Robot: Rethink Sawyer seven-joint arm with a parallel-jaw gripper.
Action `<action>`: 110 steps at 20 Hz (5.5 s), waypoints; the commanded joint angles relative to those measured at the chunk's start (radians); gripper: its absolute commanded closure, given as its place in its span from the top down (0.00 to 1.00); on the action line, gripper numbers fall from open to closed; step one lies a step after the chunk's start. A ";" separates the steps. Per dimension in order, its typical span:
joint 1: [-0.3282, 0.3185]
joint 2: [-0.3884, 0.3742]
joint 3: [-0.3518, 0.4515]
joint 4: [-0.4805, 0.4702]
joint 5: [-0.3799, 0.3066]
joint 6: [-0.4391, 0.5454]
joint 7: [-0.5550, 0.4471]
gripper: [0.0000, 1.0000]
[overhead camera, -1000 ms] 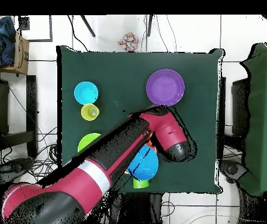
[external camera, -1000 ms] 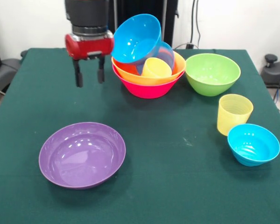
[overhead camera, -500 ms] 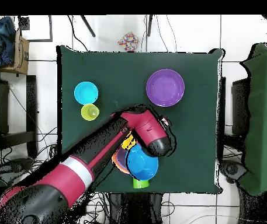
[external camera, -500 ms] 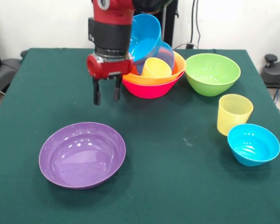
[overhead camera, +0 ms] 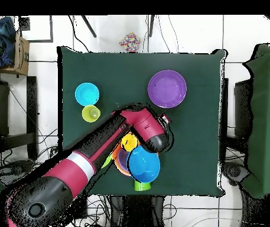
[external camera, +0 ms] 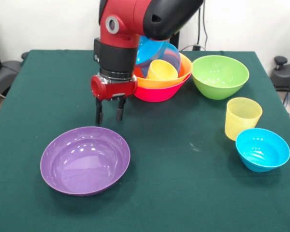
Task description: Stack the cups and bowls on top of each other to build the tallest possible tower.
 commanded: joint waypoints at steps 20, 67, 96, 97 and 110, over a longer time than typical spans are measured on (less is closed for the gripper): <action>-0.071 0.043 0.046 -0.130 0.024 -0.049 0.211 1.00; -0.032 0.044 -0.027 -0.171 -0.067 -0.246 -0.058 1.00; -0.062 0.016 0.059 -0.154 0.065 -0.028 -0.256 1.00; -0.064 0.015 0.063 -0.156 0.061 -0.053 -0.246 1.00; -0.077 0.011 0.101 -0.158 0.029 -0.137 -0.215 1.00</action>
